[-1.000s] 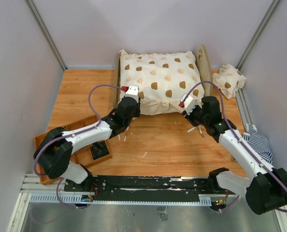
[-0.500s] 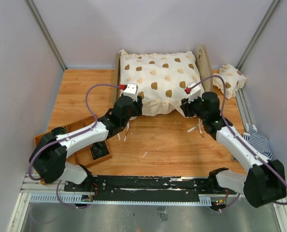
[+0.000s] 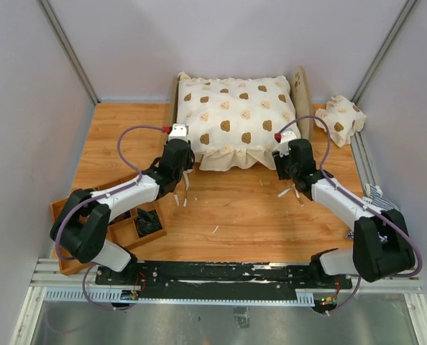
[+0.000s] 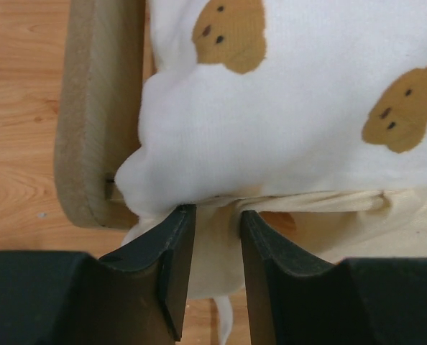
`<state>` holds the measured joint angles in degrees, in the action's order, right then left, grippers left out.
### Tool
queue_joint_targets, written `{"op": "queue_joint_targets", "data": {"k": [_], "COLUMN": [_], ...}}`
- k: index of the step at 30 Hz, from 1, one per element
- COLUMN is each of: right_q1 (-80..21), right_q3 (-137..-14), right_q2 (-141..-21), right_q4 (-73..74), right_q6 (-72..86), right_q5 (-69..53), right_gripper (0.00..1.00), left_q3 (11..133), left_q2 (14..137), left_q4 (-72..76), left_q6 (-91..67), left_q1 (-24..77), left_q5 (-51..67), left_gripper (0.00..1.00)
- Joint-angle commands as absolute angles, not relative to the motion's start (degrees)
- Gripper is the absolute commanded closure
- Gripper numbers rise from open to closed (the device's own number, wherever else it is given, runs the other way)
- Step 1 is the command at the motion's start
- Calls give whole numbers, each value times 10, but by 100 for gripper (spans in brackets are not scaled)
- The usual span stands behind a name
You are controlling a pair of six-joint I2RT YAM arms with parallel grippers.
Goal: Set up the pet bed
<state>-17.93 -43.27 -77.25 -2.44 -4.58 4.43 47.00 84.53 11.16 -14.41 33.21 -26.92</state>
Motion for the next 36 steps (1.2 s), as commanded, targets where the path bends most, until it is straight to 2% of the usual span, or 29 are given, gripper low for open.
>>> {"op": "queue_joint_targets", "data": {"k": [1, 3, 5, 10, 13, 15, 21, 32, 36], "right_q1": [-174, -174, -174, -175, -174, -174, -160, -96, -87], "right_q3": [-441, -444, -456, -508, -536, -556, -620, -732, -747], "right_q2": [-735, -714, -686, -613, -584, -581, -623, -778, -819], "right_q4": [14, 30, 57, 108, 112, 110, 120, 180, 182], "right_q6": [-27, -21, -13, 21, 24, 17, -19, -13, -38], "right_q5": [75, 80, 80, 56, 86, 126, 182, 151, 126], "right_gripper": [59, 59, 59, 58, 52, 48, 39, 38, 53], "left_q3": [474, 481, 487, 504, 528, 552, 613, 632, 634], "left_q2": [844, 833, 811, 730, 701, 702, 743, 863, 903], "left_q4": [97, 86, 70, 30, 11, -6, -18, 38, 22], "left_q6": [-149, -157, -166, -155, -119, -99, -82, -115, -132], "left_q1": [308, 308, 308, 308, 308, 302, 242, 196, 192], "left_q5": [-316, -307, -278, -224, -247, -287, -275, -228, -201], "left_gripper": [64, 63, 59, 39, 27, 23, 23, 32, 35]}}
